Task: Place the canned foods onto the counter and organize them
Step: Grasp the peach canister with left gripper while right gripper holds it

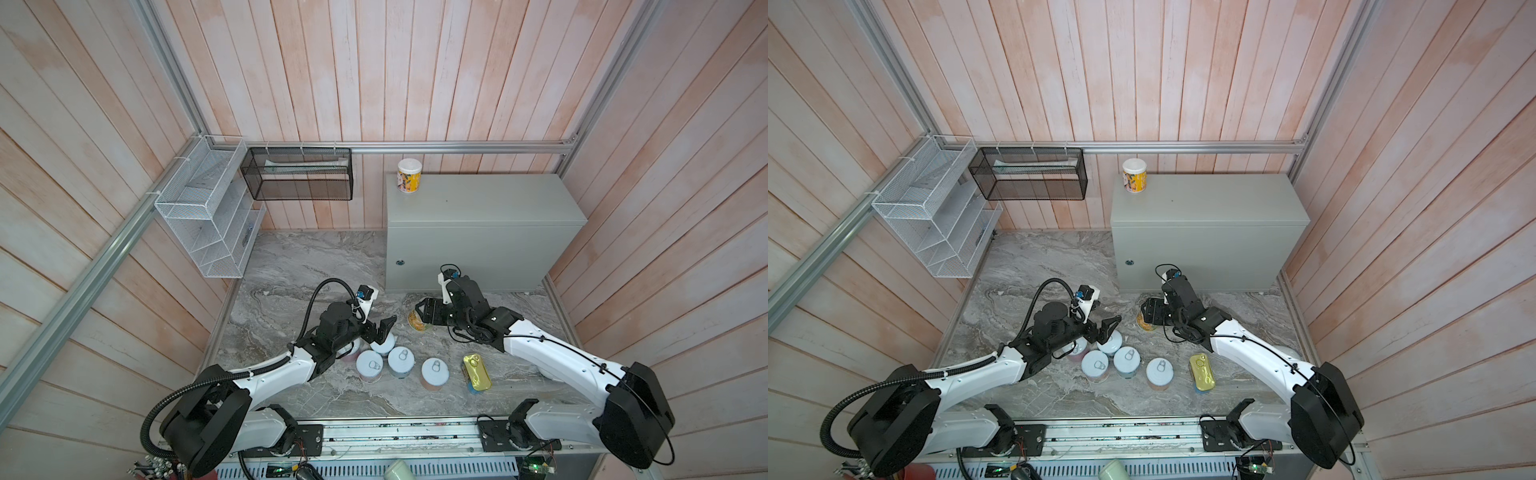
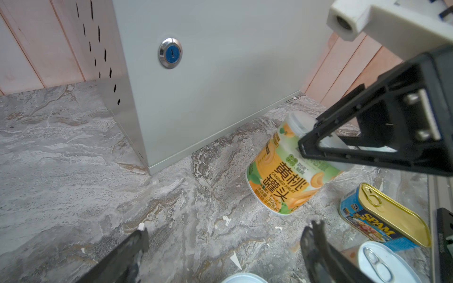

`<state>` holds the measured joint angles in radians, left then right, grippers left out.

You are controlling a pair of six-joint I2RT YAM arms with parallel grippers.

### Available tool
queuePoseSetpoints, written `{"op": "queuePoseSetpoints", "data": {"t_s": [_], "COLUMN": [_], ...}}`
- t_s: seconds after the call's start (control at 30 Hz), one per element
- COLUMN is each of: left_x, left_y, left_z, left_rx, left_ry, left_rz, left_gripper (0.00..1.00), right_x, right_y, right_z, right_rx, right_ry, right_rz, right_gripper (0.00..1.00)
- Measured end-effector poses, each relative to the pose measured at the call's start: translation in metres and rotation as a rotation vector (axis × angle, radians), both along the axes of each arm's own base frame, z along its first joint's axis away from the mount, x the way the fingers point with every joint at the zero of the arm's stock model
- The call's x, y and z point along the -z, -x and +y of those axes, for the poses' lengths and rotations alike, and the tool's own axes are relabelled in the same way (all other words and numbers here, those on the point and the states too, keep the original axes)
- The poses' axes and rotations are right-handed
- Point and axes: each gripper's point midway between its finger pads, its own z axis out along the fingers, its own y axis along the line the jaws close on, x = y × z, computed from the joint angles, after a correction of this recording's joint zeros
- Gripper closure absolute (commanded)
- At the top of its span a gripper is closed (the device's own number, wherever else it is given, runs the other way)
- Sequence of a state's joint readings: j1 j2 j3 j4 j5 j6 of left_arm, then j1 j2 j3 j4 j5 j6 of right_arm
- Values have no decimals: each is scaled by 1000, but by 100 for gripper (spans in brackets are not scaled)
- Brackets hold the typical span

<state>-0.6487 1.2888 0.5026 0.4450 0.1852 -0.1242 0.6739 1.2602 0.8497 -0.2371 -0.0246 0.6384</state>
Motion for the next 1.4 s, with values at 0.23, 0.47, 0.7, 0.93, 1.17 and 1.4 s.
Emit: {"op": "queuePoseSetpoints", "data": {"t_s": [0.23, 0.47, 0.7, 0.93, 1.17, 1.4], "left_x": [-5, -10, 1, 1, 6, 2], "left_y": [18, 44, 48, 50, 51, 51], "left_z": [-20, -43, -48, -51, -53, -55], "left_rx": [115, 263, 301, 318, 324, 337], "left_ry": [24, 27, 11, 13, 9, 21], "left_rz": [-14, -55, -40, -47, -37, -44], "left_gripper": [0, 0, 0, 0, 0, 2], "right_x": [-9, -17, -21, -35, -31, -30], "right_y": [8, 17, 27, 40, 50, 55], "right_z": [11, 22, 30, 38, 41, 44], "right_rx": [-80, -151, -222, -289, -332, -357], "right_ry": [-25, -73, -108, -167, -193, -207], "right_rz": [13, 28, 45, 49, 81, 97], "right_gripper": [40, 41, 42, 42, 42, 42]}}
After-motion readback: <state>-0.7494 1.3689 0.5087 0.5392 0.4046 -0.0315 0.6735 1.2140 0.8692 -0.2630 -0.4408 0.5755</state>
